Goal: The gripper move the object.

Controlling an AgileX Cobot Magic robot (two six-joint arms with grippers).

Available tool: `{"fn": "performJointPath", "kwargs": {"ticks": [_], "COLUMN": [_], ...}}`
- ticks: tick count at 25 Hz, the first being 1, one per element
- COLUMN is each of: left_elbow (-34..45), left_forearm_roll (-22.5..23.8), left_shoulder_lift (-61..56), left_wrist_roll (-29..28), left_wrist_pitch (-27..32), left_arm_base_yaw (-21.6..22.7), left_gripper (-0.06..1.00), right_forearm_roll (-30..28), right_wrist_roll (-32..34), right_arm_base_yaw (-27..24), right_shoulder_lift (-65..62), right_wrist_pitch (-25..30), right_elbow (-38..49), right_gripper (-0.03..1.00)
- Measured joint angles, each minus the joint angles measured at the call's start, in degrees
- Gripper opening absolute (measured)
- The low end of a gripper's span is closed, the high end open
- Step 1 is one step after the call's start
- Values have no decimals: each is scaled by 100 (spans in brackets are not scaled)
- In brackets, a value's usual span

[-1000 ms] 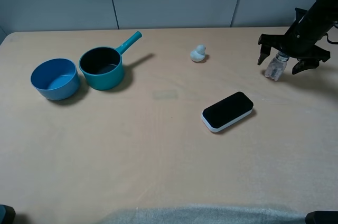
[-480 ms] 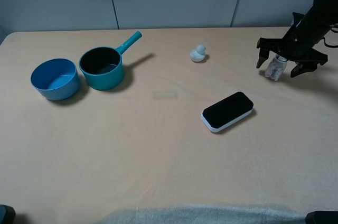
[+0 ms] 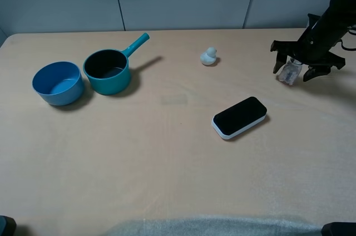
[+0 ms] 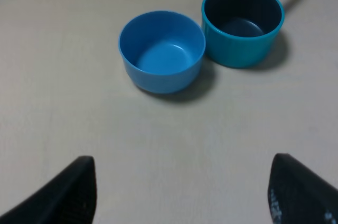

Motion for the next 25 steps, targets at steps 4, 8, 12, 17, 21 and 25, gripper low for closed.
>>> {"fn": "performJointPath", "kwargs": {"ticks": [4, 8, 12, 17, 21, 25], "left_elbow": [0, 0, 0, 0, 0, 0], "left_forearm_roll": [0, 0, 0, 0, 0, 0], "left_shoulder_lift": [0, 0, 0, 0, 0, 0], "left_wrist_roll": [0, 0, 0, 0, 0, 0], "left_wrist_pitch": [0, 0, 0, 0, 0, 0], "left_arm_base_yaw": [0, 0, 0, 0, 0, 0], "left_gripper": [74, 74, 74, 74, 74, 74], "right_forearm_roll": [11, 29, 47, 59, 66, 121], "right_wrist_roll": [0, 0, 0, 0, -109, -132], "right_arm_base_yaw": [0, 0, 0, 0, 0, 0], "right_shoulder_lift": [0, 0, 0, 0, 0, 0], "right_wrist_pitch": [66, 139, 149, 100, -22, -22], "right_elbow": [0, 0, 0, 0, 0, 0], "right_gripper": [46, 45, 41, 34, 34, 34]}}
